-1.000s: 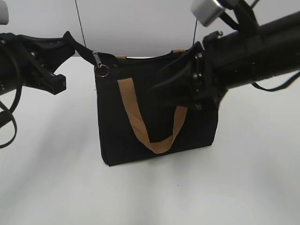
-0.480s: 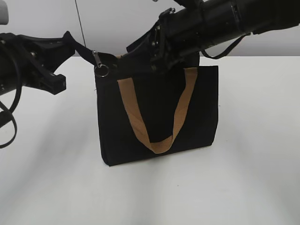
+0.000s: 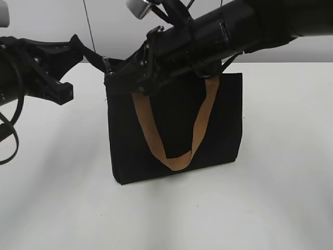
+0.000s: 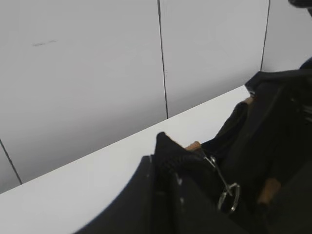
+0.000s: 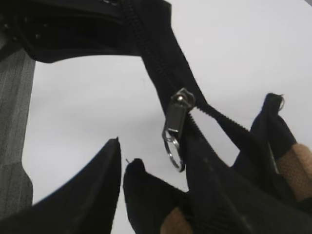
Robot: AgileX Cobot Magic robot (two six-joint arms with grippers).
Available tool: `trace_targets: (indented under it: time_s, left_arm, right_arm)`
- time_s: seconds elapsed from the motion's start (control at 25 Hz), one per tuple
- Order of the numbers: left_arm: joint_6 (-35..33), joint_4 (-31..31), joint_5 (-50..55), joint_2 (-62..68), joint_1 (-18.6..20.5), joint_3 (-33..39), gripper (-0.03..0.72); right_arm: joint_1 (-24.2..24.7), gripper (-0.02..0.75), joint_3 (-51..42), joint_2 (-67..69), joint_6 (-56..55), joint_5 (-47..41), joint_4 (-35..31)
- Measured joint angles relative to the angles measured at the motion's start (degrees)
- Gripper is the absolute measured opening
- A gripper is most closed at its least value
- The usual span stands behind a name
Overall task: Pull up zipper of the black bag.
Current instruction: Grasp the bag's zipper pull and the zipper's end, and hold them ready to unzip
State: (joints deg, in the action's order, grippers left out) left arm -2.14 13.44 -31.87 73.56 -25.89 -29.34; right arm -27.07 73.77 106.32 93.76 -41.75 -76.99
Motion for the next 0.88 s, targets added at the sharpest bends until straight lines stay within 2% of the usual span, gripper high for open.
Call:
trace_targets:
  time_s: [0.2, 0.52, 0.88]
  left_arm:
    - [0.00, 0.00, 0.00, 0.00, 0.00, 0.00, 0.021]
    - [0.00, 0.00, 0.00, 0.00, 0.00, 0.00, 0.021]
    - [0.00, 0.00, 0.00, 0.00, 0.00, 0.00, 0.021]
  right_arm:
    - [0.05, 0.345, 0.00, 0.45, 0.06, 1.50, 0.00]
    - [0.05, 0.234, 0.00, 0.45, 0.06, 1.63, -0.11]
    - [0.05, 0.227, 0.00, 1.44, 0.13, 1.69, -0.16]
